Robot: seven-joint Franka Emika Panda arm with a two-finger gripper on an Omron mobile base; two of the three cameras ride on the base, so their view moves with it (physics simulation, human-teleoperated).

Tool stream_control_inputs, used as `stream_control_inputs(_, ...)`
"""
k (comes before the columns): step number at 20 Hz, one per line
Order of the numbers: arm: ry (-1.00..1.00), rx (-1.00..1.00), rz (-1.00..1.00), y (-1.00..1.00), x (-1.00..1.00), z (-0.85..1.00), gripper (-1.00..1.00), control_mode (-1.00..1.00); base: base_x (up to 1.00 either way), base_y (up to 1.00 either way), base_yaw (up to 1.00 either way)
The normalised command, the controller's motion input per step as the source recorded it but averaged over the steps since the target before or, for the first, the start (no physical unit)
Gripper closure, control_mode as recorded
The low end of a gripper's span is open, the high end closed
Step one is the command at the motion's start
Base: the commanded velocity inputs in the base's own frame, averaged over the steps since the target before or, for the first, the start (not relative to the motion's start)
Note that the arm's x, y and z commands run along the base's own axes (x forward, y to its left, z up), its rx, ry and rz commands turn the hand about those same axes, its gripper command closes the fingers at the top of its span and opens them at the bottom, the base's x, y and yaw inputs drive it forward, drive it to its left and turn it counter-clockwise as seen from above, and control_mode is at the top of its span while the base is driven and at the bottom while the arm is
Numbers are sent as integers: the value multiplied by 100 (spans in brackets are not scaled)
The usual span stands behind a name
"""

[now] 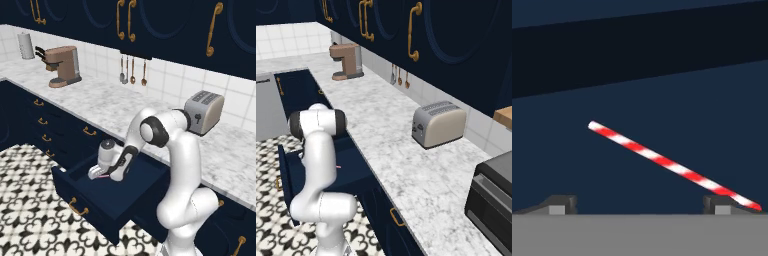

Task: Take a straw from the drawer in front and place it inside the glass cup on the dining counter.

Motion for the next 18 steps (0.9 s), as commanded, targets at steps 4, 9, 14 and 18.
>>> stream_control_inputs(4,4,0,0,5,33,-33,-100,-100,0,0,0)
stream_control_inputs(9,1,0,0,0,30,-31,-100,-100,0,0,0)
stream_control_inputs(14,0,0,0,0,23,-25,-100,-100,0,0,0)
stream_control_inputs(18,0,0,0,0,28,-26,-100,-100,0,0,0)
